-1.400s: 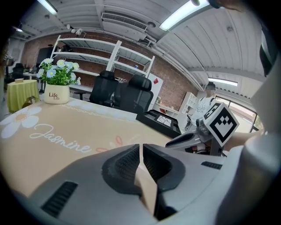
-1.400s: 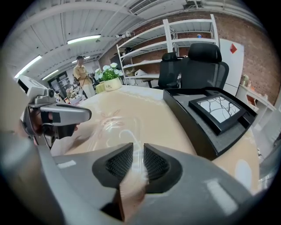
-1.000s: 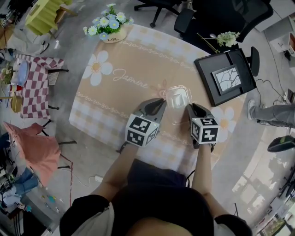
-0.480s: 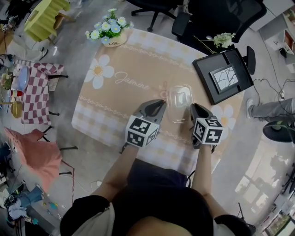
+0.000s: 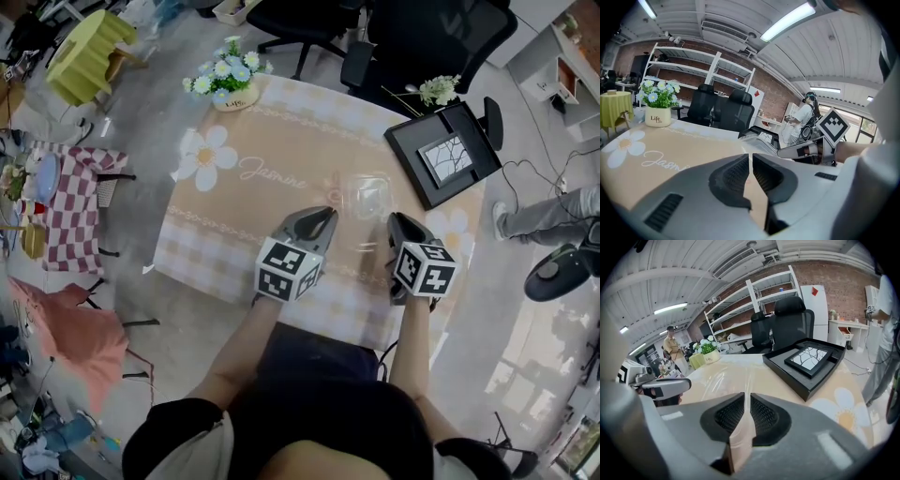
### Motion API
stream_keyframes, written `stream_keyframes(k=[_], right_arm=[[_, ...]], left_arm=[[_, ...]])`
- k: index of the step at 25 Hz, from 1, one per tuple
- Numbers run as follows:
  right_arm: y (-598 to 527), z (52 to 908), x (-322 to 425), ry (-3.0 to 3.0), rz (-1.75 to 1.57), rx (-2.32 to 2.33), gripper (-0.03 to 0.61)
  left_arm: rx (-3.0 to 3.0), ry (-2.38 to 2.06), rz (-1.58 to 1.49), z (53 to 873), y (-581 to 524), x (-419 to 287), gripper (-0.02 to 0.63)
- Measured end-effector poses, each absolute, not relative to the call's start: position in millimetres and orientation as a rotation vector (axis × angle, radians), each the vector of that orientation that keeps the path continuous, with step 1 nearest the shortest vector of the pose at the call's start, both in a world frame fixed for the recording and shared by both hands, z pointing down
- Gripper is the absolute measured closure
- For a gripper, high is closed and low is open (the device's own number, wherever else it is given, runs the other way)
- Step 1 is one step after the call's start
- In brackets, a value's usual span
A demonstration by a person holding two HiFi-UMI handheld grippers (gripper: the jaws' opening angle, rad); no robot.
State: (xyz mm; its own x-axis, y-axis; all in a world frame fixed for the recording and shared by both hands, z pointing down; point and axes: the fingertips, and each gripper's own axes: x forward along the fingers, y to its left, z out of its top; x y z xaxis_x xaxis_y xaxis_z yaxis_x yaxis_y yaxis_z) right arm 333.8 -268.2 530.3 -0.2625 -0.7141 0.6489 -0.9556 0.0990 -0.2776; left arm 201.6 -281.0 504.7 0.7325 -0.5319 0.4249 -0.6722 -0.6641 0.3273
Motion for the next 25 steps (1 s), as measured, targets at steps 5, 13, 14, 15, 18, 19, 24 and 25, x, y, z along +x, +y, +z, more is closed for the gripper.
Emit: stream_keyframes(k=[5, 13, 14, 15, 18, 19, 24, 25], right_arm=[[-257.6, 509.2, 324.7, -2.043, 0.910, 1.687, 0.535], [-248.3, 470.8, 311.3, -2.062, 0.833, 1.784, 0.534], [-247.1, 466.4, 309.0, -2.064, 0.824, 1.798, 0.534], [-245.6, 462.3, 306.3, -2.066, 0.815, 1.811, 0.534], [-241.9, 450.3, 297.4, -2.076, 0.787, 1.849, 0.534], [-240.8, 446.2, 294.8, -2.080, 0.777, 1.861, 0.534], [-237.1, 426.9, 283.8, -2.112, 0.746, 1.920, 0.532], [-236.9, 424.1, 281.1, -2.117, 0.743, 1.928, 0.532]], left_arm=[[2.520, -0.897, 0.376, 486.6, -278.3, 193.3, 0.581], [2.608, -0.861, 0.327, 455.4, -275.6, 178.3, 0.581], [2.615, -0.854, 0.319, 451.7, -274.9, 175.9, 0.581], [2.620, -0.847, 0.308, 448.2, -274.3, 173.1, 0.581], [2.639, -0.836, 0.284, 438.5, -274.0, 163.9, 0.581], [2.649, -0.835, 0.280, 435.4, -274.3, 161.1, 0.581], [2.699, -0.830, 0.245, 416.2, -277.3, 147.8, 0.581], [2.705, -0.831, 0.237, 412.7, -278.4, 144.5, 0.581]])
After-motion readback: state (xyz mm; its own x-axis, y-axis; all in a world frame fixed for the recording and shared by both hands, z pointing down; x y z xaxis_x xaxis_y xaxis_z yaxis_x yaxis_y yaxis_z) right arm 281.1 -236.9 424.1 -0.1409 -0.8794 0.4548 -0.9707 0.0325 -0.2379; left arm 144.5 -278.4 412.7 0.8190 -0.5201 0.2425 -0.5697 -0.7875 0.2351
